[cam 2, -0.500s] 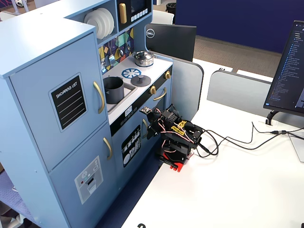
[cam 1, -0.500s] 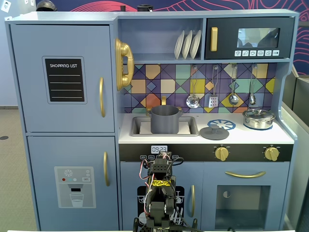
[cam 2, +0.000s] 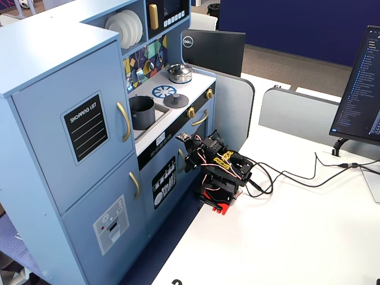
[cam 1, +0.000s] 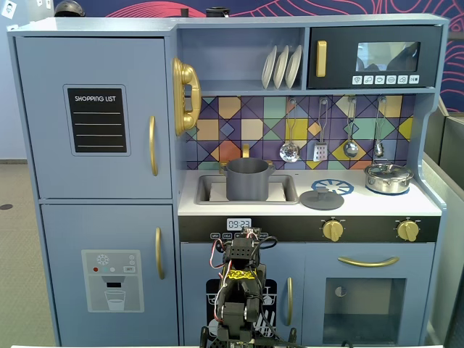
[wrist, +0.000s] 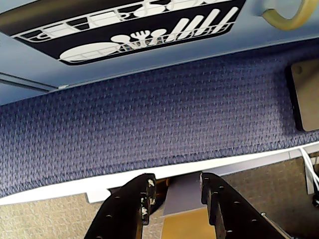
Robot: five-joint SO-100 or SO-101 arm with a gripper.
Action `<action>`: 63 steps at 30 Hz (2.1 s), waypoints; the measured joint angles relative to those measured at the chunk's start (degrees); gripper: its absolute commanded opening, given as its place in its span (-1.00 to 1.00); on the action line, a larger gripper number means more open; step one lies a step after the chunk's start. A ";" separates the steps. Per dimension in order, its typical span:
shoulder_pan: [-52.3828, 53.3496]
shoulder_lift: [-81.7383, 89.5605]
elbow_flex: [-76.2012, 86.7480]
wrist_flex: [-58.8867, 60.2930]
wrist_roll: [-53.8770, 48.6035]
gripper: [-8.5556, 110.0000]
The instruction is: Pick up the lid from the counter and put it on the gray recipient
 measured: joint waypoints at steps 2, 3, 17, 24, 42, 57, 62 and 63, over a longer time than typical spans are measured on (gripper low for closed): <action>0.00 0.00 -0.09 0.00 0.44 -0.86; 0.18 0.00 -0.18 0.00 0.53 -0.86; 12.22 -9.23 -30.85 -11.95 -0.26 -0.86; 21.45 -13.10 -31.20 -34.10 -1.32 -0.42; 31.29 -36.74 -27.60 -75.41 -3.96 -0.42; 29.88 -61.08 -39.20 -89.82 -5.01 -0.47; 29.88 -67.32 -42.63 -91.67 -5.01 -0.49; 29.88 -68.20 -43.24 -91.93 -4.92 -0.49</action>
